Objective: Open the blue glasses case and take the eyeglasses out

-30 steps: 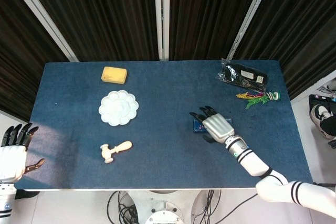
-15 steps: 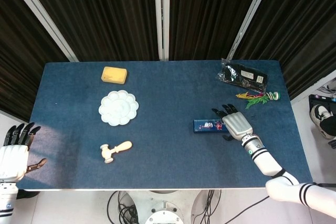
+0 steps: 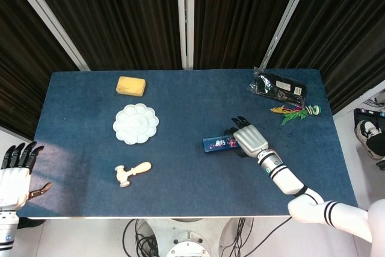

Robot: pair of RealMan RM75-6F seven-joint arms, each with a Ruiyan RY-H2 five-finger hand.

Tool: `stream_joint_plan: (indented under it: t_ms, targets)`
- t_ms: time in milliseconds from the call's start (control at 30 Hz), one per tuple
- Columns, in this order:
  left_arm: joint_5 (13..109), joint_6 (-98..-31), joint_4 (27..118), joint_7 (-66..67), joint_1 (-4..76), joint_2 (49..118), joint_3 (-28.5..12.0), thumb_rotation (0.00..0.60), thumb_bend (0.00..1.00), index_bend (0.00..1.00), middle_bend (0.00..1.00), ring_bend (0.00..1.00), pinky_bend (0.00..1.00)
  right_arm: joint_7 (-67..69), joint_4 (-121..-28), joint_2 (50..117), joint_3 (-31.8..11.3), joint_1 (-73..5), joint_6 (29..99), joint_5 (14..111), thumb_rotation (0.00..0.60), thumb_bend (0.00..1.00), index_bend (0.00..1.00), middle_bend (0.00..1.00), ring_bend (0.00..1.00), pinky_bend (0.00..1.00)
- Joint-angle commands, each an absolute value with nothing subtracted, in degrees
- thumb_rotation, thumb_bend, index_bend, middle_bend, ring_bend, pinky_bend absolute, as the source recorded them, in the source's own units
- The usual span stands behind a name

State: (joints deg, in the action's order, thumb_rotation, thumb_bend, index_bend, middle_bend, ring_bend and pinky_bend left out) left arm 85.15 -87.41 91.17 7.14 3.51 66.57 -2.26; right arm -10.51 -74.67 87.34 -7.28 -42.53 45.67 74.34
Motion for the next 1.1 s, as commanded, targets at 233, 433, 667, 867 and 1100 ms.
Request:
stream_joint_plan:
  t_ms: [233, 433, 667, 867, 1100]
  targets:
    - [85.1, -88.1, 90.8, 6.6, 2.9, 66.7, -2.1, 0.6, 0.04, 0.15, 0.07, 0.0, 0.0, -25.6, -80.7, 84.6, -6.6, -46.2, 41.1, 64.6, 0.6, 0.18, 0.0, 0.21, 0.0, 0.0]
    - [85.5, -88.0, 90.7, 6.8, 3.1, 66.7, -2.2, 0.6, 0.04, 0.15, 0.07, 0.0, 0.0, -27.5, -85.9, 82.3, -7.1, -46.5, 43.4, 62.6, 0.6, 0.18, 0.0, 0.23, 0.0, 0.0]
    - [85.4, -88.2, 90.9, 6.9, 2.9, 66.6, -2.3, 0.6, 0.04, 0.15, 0.07, 0.0, 0.0, -26.9, -85.1, 83.2, -7.0, -47.8, 42.9, 61.3, 0.6, 0.23, 0.1, 0.3, 0.0, 0.0]
    - [85.4, -88.1, 90.9, 6.9, 2.9, 66.6, -2.4, 0.6, 0.04, 0.15, 0.07, 0.0, 0.0, -25.6, -84.5, 83.6, -6.7, -48.0, 43.3, 61.5, 0.6, 0.3, 0.15, 0.33, 0.0, 0.0]
    - [85.4, -87.9, 90.8, 6.9, 3.1, 66.6, -2.5, 0.6, 0.04, 0.15, 0.07, 0.0, 0.0, -25.6, -84.1, 83.8, -6.2, -48.6, 43.3, 61.2, 0.6, 0.3, 0.15, 0.33, 0.0, 0.0]
